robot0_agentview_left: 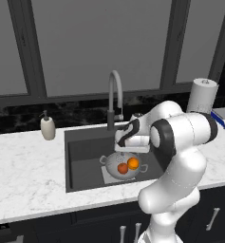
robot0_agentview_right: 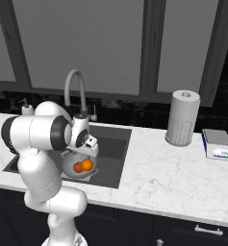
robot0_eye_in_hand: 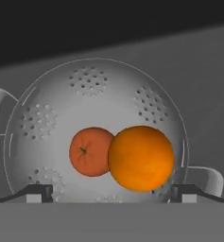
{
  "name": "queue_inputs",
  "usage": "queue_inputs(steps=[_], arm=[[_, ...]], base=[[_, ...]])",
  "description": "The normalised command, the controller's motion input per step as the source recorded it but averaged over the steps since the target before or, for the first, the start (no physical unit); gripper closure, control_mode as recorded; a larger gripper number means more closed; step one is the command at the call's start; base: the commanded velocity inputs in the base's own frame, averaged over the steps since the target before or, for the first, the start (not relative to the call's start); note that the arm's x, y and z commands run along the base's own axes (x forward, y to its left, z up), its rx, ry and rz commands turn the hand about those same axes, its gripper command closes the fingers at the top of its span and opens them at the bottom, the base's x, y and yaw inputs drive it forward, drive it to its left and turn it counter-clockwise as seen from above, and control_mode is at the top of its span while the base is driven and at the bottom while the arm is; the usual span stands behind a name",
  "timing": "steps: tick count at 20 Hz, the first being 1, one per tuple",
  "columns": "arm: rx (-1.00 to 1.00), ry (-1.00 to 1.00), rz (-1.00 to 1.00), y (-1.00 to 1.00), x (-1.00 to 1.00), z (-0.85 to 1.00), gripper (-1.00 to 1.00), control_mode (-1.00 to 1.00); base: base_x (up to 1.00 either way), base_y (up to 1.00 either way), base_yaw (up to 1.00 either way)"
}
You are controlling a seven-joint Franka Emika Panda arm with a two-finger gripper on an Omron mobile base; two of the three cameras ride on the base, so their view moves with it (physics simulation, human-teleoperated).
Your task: Put the colander in the sink, put the orange, orange in the colander, and turn on the sink faucet and pour water over the colander.
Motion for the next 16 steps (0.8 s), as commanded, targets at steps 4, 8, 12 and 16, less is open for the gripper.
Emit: queue_inputs(steps=[4,8,12,16], arm=[[0.0,-0.01,0.0,-0.08,-0.07,0.35,-1.0,-1.0],[0.0,-0.22,0.0,-0.28,-0.1,0.34,-1.0,-1.0],[0.0,-0.26,0.01,-0.38,-0.06,0.46,-1.0,-1.0],[-0.01,-0.14,0.01,-0.18,-0.06,0.88,-1.0,-1.0]], base=[[0.0,0.0,0.0],[0.0,0.0,0.0],[0.0,0.0,0.0],[0.0,0.0,0.0]])
